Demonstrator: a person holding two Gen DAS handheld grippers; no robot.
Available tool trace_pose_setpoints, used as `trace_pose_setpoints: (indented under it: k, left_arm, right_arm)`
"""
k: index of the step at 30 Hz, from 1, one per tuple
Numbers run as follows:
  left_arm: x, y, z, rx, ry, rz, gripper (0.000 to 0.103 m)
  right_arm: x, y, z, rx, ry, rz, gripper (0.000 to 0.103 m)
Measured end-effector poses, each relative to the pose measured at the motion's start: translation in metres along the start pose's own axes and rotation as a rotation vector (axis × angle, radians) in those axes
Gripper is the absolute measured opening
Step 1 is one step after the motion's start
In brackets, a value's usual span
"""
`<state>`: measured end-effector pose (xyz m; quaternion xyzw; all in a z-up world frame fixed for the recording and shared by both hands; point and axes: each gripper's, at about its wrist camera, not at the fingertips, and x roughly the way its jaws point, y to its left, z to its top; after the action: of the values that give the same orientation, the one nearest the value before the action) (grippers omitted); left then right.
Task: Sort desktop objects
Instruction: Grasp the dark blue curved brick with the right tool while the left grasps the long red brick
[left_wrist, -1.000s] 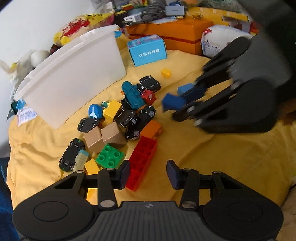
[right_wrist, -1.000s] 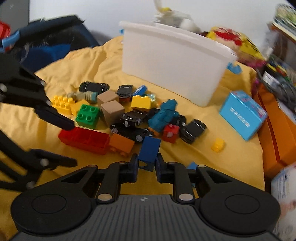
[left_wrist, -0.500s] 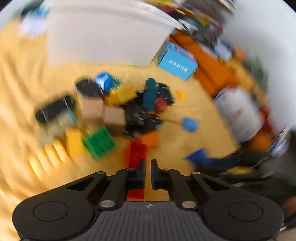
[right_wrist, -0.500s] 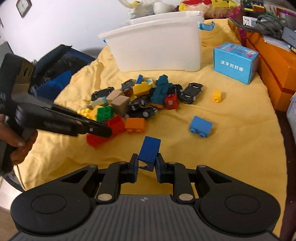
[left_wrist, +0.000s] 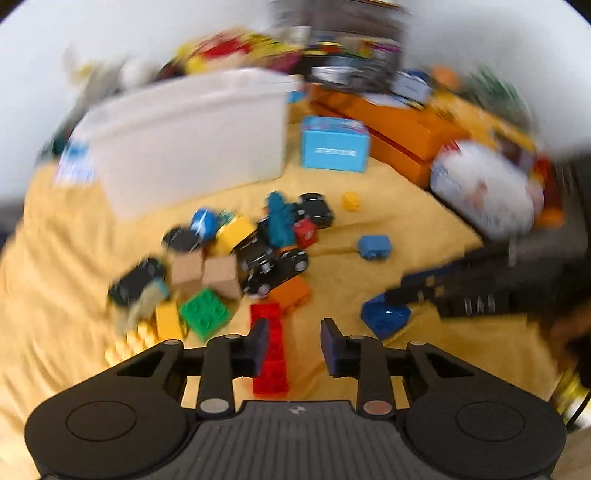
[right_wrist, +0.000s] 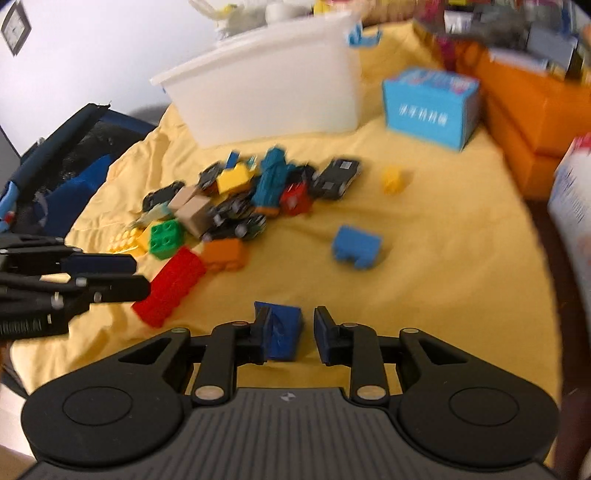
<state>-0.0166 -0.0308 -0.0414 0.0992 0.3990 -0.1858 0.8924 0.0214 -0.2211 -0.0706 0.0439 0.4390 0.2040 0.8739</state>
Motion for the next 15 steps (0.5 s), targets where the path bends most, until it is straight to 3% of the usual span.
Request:
trace_pose_setpoints:
  k: [6,8,11,13,15]
  left_arm:
    - [0.026,-0.038,-0.013,0.338,0.053,0.17,0.034]
    - [0.034,-0.035,-0.017,0.361,0.078,0.241,0.034]
    - [0.041,-0.019,-0.022,0.343,0.12,0.282,0.035]
    - [0.042,-0.014,-0.026,0.363,0.124,0.283,0.034]
    - [0.037,-0.007,-0.025,0.318,0.118,0.235,0.033]
  right_arm:
    - [-0.005,0.003,0.0,-0.023,-0.026,-0.007,0.032]
    - [-0.006,0.005,-0.003,-0.027,-0.019,-0.001,0.032]
    - [-0.006,0.007,-0.006,-0.032,-0.013,0.003,0.032]
    - [-0.004,0.007,-0.007,-0.028,-0.01,0.003,0.032]
    - [-0.003,0.007,-0.008,-0.023,-0.007,-0.003,0.032]
